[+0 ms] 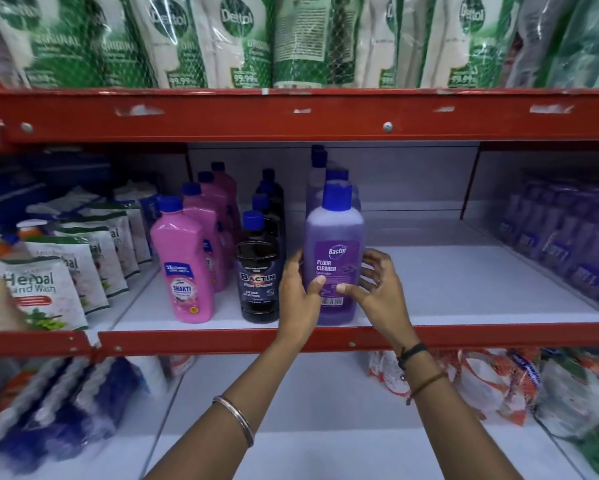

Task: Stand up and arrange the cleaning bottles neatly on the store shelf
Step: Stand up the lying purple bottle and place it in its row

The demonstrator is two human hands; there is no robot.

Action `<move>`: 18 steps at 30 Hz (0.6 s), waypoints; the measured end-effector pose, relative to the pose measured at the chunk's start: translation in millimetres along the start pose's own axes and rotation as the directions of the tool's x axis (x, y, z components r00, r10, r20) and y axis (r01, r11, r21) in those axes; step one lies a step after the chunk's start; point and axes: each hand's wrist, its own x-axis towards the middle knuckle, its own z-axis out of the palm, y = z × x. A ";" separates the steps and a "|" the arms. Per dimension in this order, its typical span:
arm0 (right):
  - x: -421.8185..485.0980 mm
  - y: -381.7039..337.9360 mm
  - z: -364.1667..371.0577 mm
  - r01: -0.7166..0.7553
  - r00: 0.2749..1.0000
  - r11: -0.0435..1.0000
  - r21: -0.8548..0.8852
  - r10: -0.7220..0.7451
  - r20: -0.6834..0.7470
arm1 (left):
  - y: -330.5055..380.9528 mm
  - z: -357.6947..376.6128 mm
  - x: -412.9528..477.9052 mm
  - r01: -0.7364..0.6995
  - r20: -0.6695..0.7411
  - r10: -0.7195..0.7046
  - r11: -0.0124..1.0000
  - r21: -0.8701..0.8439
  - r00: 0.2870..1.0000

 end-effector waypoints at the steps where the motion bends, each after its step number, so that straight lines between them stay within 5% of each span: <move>1: -0.5 1.4 1.3 0.000 1.000 1.000 -0.007 0.000 -0.007 | -0.6 0.1 -0.8 -0.008 0.004 0.008 1.000 0.013 1.000; 9: -2.1 6.7 -1.6 0.022 0.987 0.998 -0.063 -0.032 -0.160 | -1.7 -1.3 -14.6 -0.205 -0.009 0.208 0.969 0.140 0.978; 18: -7.2 -3.9 -15.6 -0.056 0.997 0.994 0.089 0.051 0.061 | -2.5 5.6 -6.1 0.034 0.176 -0.036 0.999 0.016 0.984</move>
